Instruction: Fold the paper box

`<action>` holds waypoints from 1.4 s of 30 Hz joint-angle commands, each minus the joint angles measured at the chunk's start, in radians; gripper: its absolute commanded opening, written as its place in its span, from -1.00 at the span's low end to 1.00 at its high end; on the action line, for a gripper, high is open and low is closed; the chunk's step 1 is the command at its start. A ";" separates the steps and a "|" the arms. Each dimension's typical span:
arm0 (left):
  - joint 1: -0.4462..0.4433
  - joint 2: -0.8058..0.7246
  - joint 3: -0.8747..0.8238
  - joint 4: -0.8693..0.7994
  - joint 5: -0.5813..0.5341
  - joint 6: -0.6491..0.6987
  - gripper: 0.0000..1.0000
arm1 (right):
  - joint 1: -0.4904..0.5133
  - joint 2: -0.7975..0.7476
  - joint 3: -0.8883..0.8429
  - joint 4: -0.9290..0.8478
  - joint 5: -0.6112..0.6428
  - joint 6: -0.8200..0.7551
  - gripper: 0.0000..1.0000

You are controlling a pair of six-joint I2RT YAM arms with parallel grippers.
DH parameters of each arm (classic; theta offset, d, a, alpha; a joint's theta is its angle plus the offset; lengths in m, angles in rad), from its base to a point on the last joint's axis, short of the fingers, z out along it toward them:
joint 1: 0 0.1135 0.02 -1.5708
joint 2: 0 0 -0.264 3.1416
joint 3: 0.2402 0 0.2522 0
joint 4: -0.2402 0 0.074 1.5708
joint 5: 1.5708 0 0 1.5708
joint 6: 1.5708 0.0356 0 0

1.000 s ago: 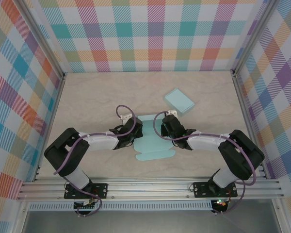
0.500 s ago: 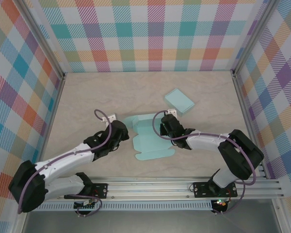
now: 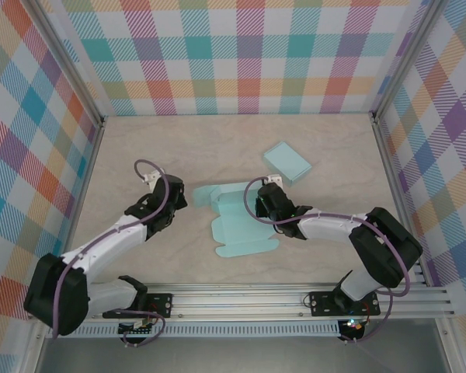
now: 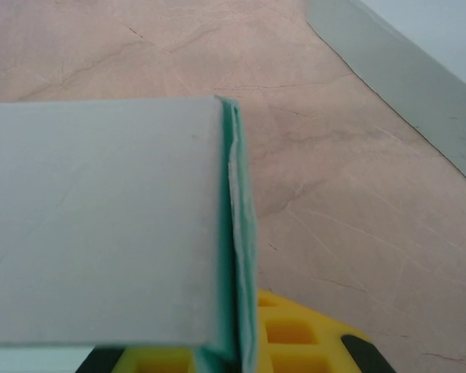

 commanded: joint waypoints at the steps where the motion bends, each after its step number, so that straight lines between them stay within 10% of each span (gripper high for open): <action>1: 0.022 0.072 0.039 0.093 0.052 0.068 -0.77 | 0.006 -0.003 0.004 0.026 -0.020 -0.002 -1.00; 15: 0.020 0.215 0.015 0.278 0.322 0.041 -0.95 | 0.006 0.083 0.056 -0.009 0.011 0.020 -1.00; 42: -0.122 0.168 -0.085 0.451 0.399 0.094 -0.99 | 0.008 0.130 0.074 -0.009 -0.023 -0.006 -1.00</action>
